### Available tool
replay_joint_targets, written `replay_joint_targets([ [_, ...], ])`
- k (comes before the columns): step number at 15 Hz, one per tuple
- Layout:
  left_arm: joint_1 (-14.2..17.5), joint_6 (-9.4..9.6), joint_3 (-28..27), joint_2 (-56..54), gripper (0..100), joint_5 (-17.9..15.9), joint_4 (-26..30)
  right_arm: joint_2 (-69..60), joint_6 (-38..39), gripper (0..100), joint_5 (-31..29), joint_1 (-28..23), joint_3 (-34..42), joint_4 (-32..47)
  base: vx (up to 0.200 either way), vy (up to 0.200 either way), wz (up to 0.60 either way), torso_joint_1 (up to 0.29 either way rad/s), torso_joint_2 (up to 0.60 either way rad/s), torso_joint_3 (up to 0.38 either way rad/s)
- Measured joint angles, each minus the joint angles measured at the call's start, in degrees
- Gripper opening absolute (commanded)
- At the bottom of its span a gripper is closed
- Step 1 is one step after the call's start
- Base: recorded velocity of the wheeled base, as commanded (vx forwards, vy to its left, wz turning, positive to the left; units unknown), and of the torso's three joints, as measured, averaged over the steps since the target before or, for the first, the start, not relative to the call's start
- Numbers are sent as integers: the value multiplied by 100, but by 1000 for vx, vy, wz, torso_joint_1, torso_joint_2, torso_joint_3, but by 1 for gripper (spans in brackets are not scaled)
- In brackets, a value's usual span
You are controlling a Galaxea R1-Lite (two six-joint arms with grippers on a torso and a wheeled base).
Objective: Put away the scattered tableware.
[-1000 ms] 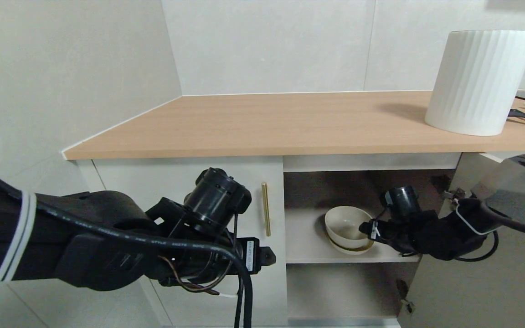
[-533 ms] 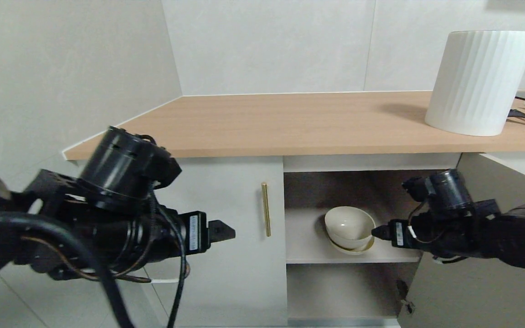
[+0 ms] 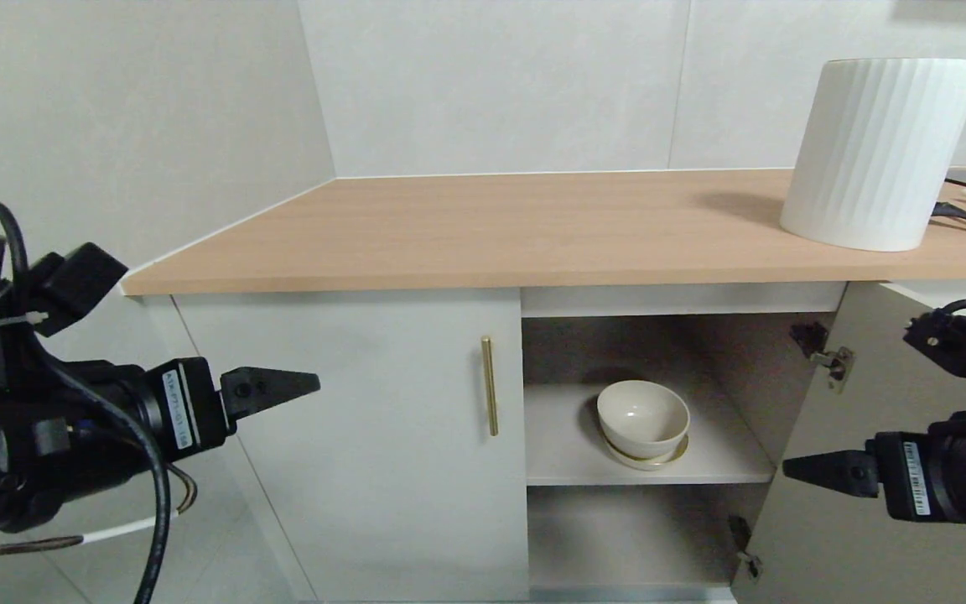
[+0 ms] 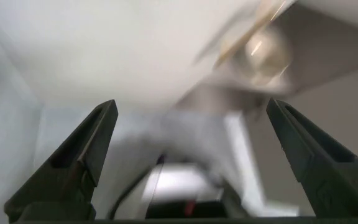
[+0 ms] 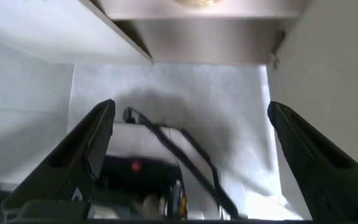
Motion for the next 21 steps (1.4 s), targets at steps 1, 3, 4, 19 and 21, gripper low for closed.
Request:
replay_joint_targets([
  [1, 28, 9, 74, -22, 100, 0, -165, -108, 0, 100, 0, 6, -33, 21, 0, 0, 0, 0, 0, 0],
  [3, 43, 128, 151, -26, 100, -115, 28, -166, 2, 100, 2, 15, -50, 29, 0, 0, 0, 0, 0, 0],
  [4, 41, 196, 166, -28, 100, -240, 154, -157, 2, 100, 2, 15, -45, 29, 0, 0, 0, 0, 0, 0],
  [19, -35, 216, 190, 77, 100, -345, 336, -83, 5, 100, -5, 26, 94, 38, -160, 0, 0, 3, 2, 0],
  [21, -38, 216, 195, 79, 100, -343, 336, -83, 5, 100, -5, 26, 101, 43, -200, 0, 0, 0, 0, 0],
])
